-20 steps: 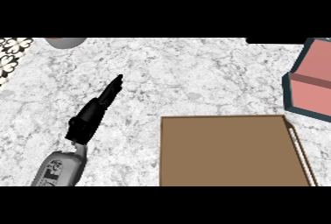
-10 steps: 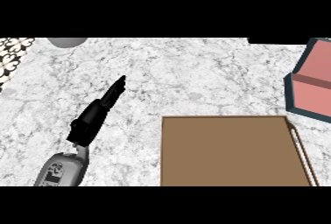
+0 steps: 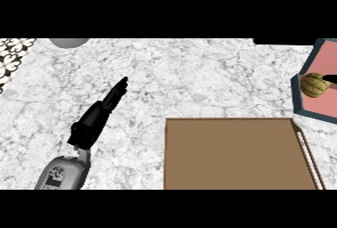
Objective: Pick the squash from the tray and place it in the cardboard box
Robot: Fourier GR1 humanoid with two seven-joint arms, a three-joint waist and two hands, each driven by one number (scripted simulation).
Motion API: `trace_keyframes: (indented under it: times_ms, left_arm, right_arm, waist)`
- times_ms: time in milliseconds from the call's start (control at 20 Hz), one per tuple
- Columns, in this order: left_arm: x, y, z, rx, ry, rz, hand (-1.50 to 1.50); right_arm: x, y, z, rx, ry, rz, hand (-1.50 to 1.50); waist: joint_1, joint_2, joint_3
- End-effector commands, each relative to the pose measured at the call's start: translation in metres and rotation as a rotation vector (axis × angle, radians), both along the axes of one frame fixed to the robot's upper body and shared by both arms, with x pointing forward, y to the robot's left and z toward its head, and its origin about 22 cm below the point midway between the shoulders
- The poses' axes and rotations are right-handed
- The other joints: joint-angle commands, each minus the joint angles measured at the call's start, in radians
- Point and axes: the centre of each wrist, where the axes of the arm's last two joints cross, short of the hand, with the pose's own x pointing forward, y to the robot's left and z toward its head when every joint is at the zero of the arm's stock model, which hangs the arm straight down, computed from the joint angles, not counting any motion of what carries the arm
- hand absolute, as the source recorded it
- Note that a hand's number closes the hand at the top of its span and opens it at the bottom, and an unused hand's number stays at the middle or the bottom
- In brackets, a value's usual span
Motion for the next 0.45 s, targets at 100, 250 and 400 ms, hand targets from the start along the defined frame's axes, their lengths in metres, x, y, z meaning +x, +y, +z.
trace_keyframes:
  times_ms: [100,250,400]
  left_arm:
    - [0.005,0.0,-0.006,-0.006,0.01,0.022,0.0]
    - [-0.002,-0.004,0.0,-0.004,0.016,0.014,0.0]
    - [-0.003,0.0,-0.005,0.002,-0.001,0.03,0.0]
  right_arm:
    - [-0.001,-0.013,0.012,0.228,-0.294,-0.043,-1.5]
    - [-0.026,-0.042,-0.001,0.371,-0.413,-0.068,-1.5]
    - [-0.041,-0.066,0.02,0.463,-0.485,-0.06,-1.5]
  waist:
    - [-0.009,0.001,0.0]
    - [-0.012,-0.001,0.003]
    - [-0.025,-0.007,0.0]
